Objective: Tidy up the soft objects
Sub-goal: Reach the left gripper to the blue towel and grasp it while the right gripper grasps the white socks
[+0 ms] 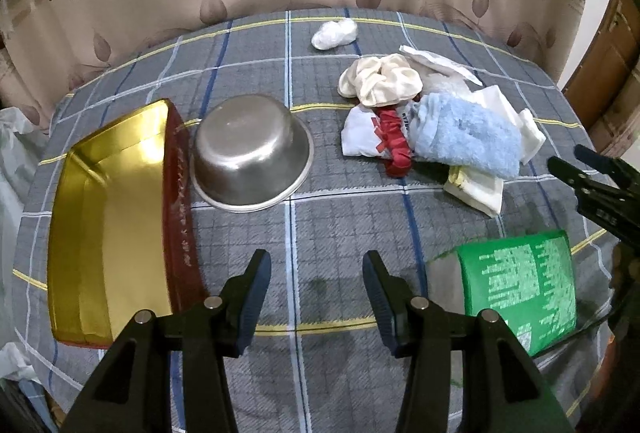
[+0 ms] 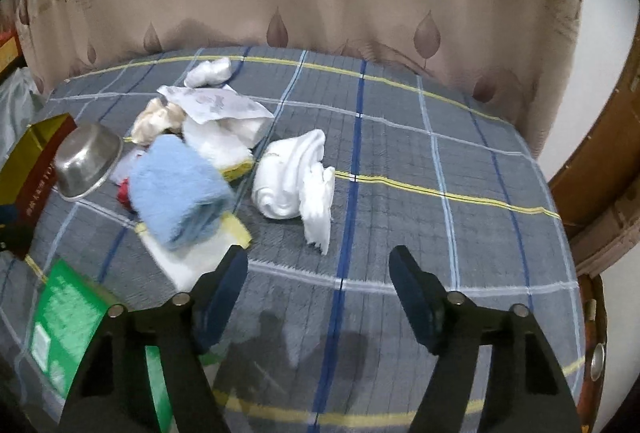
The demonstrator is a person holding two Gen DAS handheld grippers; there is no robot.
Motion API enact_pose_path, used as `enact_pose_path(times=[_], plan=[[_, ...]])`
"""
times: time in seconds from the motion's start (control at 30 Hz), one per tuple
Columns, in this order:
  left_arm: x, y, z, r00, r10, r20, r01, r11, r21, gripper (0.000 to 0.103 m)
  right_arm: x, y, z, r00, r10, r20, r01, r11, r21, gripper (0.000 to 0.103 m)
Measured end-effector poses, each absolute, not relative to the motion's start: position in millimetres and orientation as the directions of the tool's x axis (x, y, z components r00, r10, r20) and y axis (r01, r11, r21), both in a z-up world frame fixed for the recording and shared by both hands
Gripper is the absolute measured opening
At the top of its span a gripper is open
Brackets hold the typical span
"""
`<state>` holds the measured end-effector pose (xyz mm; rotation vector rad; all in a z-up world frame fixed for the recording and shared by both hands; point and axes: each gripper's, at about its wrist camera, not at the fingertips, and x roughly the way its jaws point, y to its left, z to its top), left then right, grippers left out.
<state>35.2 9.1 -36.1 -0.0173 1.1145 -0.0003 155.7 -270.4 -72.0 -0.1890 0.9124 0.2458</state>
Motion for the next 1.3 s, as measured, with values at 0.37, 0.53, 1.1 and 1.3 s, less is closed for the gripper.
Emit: enact_pose_path(times=[0.37, 0.53, 1.1, 1.3], plan=[[56.0, -6.8, -36.4, 0.424, -0.059, -0.904, 0.035, 0.998, -0.048, 0.049, 189.8, -267.1, -104.5, 0.581, 0.162, -0.798, -0.310, 0.950, -0.033, 0.037], [66.3, -23.6, -32.8, 0.421, -0.079, -0.904, 0.078, 0.996, -0.050, 0.049, 192.9, -268.4, -112.4, 0.575, 0.201, -0.793, -0.315, 0.949, 0.012, 0.018], [101.3, -75.5, -17.3, 0.354, -0.240, -0.904, 0.149, 0.969, -0.199, 0.059, 186.4, -304.0, -113.8, 0.652, 0.162, -0.741, -0.180, 0.982, 0.057, 0.009], [129.1, -95.3, -12.2, 0.354, -0.270, -0.896, 0.134, 0.962, -0.237, 0.063, 189.6, -306.1, -132.8, 0.604, 0.194, -0.773, -0.174, 0.979, 0.110, 0.009]])
